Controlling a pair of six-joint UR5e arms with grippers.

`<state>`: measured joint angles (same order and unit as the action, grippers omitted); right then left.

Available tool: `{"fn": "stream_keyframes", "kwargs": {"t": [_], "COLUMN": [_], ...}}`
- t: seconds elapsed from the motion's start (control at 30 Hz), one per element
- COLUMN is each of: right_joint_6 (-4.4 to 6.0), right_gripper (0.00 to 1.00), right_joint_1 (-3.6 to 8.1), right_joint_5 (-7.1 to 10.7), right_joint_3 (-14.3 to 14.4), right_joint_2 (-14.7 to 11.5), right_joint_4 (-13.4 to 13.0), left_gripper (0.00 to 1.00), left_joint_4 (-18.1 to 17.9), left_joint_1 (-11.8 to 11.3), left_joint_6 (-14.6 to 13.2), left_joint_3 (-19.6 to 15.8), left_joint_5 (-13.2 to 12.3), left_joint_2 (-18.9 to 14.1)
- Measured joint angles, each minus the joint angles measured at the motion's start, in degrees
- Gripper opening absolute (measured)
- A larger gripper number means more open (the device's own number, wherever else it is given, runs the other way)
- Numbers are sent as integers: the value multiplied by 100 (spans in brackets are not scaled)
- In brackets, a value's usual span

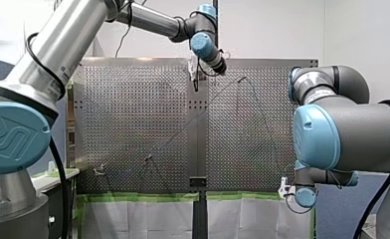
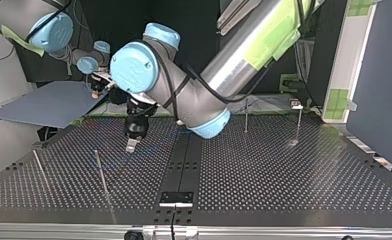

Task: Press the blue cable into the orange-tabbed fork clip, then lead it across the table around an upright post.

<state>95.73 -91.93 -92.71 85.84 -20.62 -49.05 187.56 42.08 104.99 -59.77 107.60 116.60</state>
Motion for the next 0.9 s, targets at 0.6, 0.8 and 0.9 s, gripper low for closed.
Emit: {"fn": "stream_keyframes", "kwargs": {"t": [0.6, 0.8, 0.9], "right_joint_6": [-14, -19, -24], "right_gripper": [0, 0, 0], "right_joint_1": [-30, -32, -32], "right_joint_5": [57, 59, 59], "right_joint_3": [0, 0, 0], "right_joint_2": [0, 0, 0], "right_joint_4": [21, 29, 29], "left_gripper": [100, 100, 100], "left_joint_4": [-984, -1345, -1516], "left_joint_1": [-31, -46, -48], "left_joint_6": [950, 1017, 962], "left_joint_3": [-980, -1340, -1512], "left_joint_5": [-277, -217, -184], "left_joint_2": [-981, -1341, -1513]}}
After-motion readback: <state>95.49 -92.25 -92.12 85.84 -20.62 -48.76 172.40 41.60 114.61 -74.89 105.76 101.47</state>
